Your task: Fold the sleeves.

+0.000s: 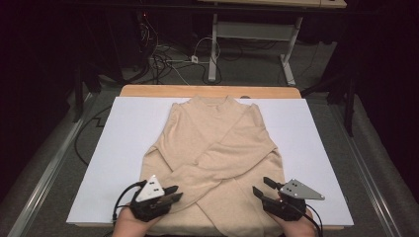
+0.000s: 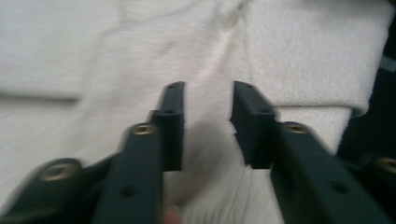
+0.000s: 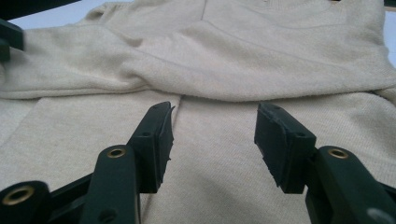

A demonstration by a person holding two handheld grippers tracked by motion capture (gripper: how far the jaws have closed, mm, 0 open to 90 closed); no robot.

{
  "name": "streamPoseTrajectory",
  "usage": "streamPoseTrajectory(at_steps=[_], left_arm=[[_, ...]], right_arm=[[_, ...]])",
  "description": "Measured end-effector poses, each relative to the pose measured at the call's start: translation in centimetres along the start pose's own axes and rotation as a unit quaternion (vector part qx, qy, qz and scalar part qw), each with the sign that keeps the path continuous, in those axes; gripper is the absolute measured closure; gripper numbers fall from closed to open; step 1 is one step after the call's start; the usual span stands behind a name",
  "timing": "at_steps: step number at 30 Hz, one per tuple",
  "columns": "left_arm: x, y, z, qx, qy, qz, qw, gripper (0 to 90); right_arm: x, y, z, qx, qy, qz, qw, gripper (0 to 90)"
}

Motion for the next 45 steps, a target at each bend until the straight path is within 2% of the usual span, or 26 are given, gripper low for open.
streamPoseTrajectory(at_steps=[5,7,11,13,17,19,21,23,27,29,33,37,41,43,45], left_arm=[[0.8,2.7,0.5,-0.038,0.018,-0.017,0.9990,59.7],[1.0,2.9,0.5,-0.039,0.025,-0.018,0.9988,57.6],[1.1,2.7,0.3,-0.036,0.025,-0.034,0.9984,57.4],[1.4,2.7,0.3,-0.034,0.029,-0.037,0.9983,53.3],[1.8,2.9,0.2,-0.041,0.042,-0.017,0.9981,55.1],[1.8,2.9,0.2,-0.039,0.037,-0.009,0.9985,66.0],[1.5,2.9,0.2,-0.038,0.030,-0.017,0.9987,77.0],[1.5,2.9,0.2,-0.035,0.028,-0.017,0.9988,81.6],[1.7,2.3,0.1,-0.025,0.028,-0.018,0.9991,83.3],[2.2,1.7,0.0,-0.017,0.031,-0.025,0.9991,83.3],[3.6,0.6,0.0,-0.002,0.037,-0.054,0.9979,83.3],[4.9,0.6,0.1,-0.001,0.046,-0.077,0.9960,83.3],[5.3,1.0,0.1,-0.012,0.057,-0.072,0.9957,83.1],[5.1,0.9,0.0,-0.005,0.049,-0.072,0.9962,81.7],[4.6,0.7,0.1,0.007,0.039,-0.073,0.9965,73.6]], right_arm=[[0.1,0.1,0.0,-0.001,0.002,0.001,1.0000,47.4],[0.1,0.1,-0.1,-0.001,0.001,0.001,1.0000,47.4],[0.1,0.0,-0.1,-0.002,0.001,0.001,1.0000,47.5],[0.1,0.1,-0.1,-0.003,0.001,0.000,1.0000,47.5],[0.0,0.2,-0.1,-0.003,0.000,0.000,1.0000,47.6],[0.0,0.2,-0.1,-0.004,0.000,-0.001,1.0000,47.6],[-0.1,0.2,-0.2,-0.005,0.001,-0.001,1.0000,47.6],[-0.1,0.2,-0.2,-0.006,0.002,-0.001,1.0000,47.6],[-0.1,0.2,-0.2,-0.005,0.002,-0.002,1.0000,47.6],[0.0,0.1,-0.2,-0.005,0.003,-0.002,1.0000,47.6],[0.0,0.1,-0.2,-0.003,0.004,-0.002,1.0000,47.7],[0.0,0.1,-0.1,-0.003,0.003,-0.001,1.0000,47.8],[-0.2,0.1,0.0,-0.002,0.001,0.001,1.0000,47.8],[-0.2,0.1,0.0,-0.002,0.000,0.001,1.0000,47.7],[-0.1,0.2,0.0,-0.003,0.000,0.002,1.0000,47.8]])
Point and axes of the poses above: each handheld gripper's, and its own axes: y roughly forward along the jaws, z roughly out of its top, x roughly to its right, the point moved 1 cm from there along y, roughly forward along the jaws, and after that the axes turned 8 degrees about -x, right-handed, at the moved point
